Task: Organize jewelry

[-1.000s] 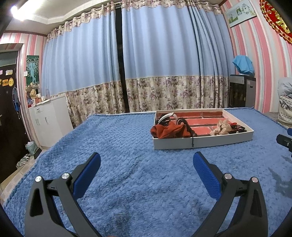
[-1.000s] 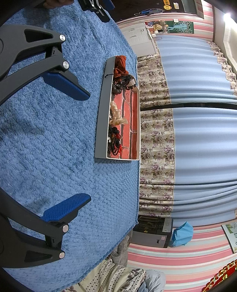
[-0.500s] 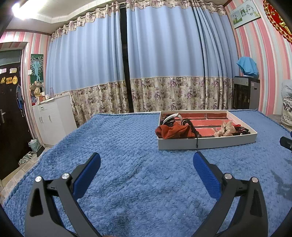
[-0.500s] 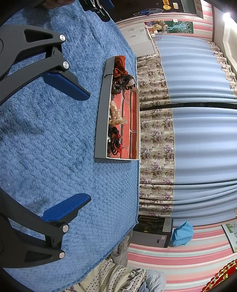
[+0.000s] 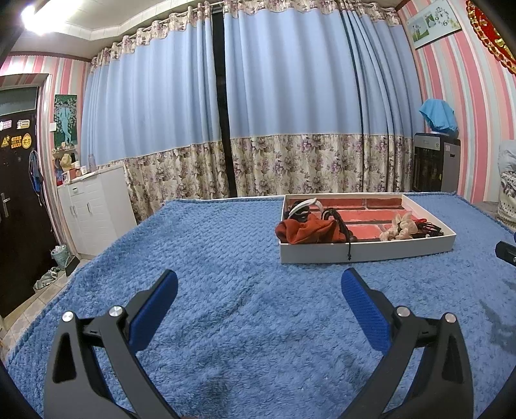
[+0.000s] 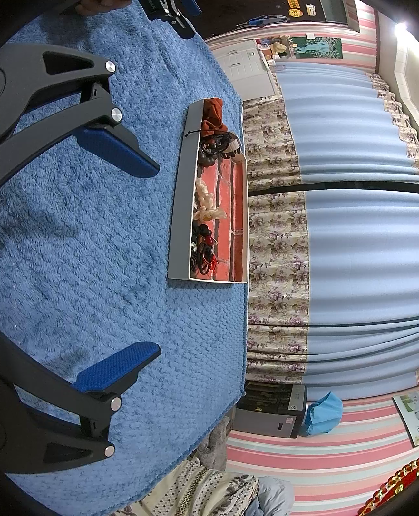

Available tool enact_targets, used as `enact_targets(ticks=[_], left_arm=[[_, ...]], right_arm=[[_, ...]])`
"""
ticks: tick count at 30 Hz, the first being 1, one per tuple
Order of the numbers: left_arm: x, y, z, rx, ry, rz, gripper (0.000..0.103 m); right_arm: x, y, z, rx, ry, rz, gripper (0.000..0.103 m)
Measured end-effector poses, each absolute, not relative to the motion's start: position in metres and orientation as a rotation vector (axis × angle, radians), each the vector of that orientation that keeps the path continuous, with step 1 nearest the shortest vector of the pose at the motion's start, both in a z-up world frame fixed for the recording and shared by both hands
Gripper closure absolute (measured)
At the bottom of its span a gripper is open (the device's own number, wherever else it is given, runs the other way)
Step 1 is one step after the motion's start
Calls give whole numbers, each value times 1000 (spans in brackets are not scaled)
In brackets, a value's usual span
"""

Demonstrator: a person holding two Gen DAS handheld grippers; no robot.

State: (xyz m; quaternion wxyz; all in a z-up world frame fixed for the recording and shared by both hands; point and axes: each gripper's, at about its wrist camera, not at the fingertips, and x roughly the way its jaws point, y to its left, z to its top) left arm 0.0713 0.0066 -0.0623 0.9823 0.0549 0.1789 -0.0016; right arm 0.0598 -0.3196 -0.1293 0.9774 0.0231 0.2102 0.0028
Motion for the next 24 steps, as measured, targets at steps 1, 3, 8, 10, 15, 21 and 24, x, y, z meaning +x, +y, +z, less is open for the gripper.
enact_targets(ticks=[1,3,8,10,15,21,24], left_arm=[[71,7,-62,111,360,-2,4],[71,7,-63,112,360,-2,4],[72,7,-63,113,361,-1,4],[72,7,-63,113,361,-2,4],[72,7,-63,111,363,-2,4],[70,9,-63,111,362,-2,4],[70,9,-63,113,362,-2,4]], right_arm=[[60,-320,-129,47,423,6,4],[60,-319,-130,47,424,6,4],[60,-320,-129,47,424,6,4],[60,-320,-129,47,424,6,4],[61,-319,-131,47,426,6,4],[61,-320,-130,47,425,6,4],[61,-319,-131,48,426,7,4]])
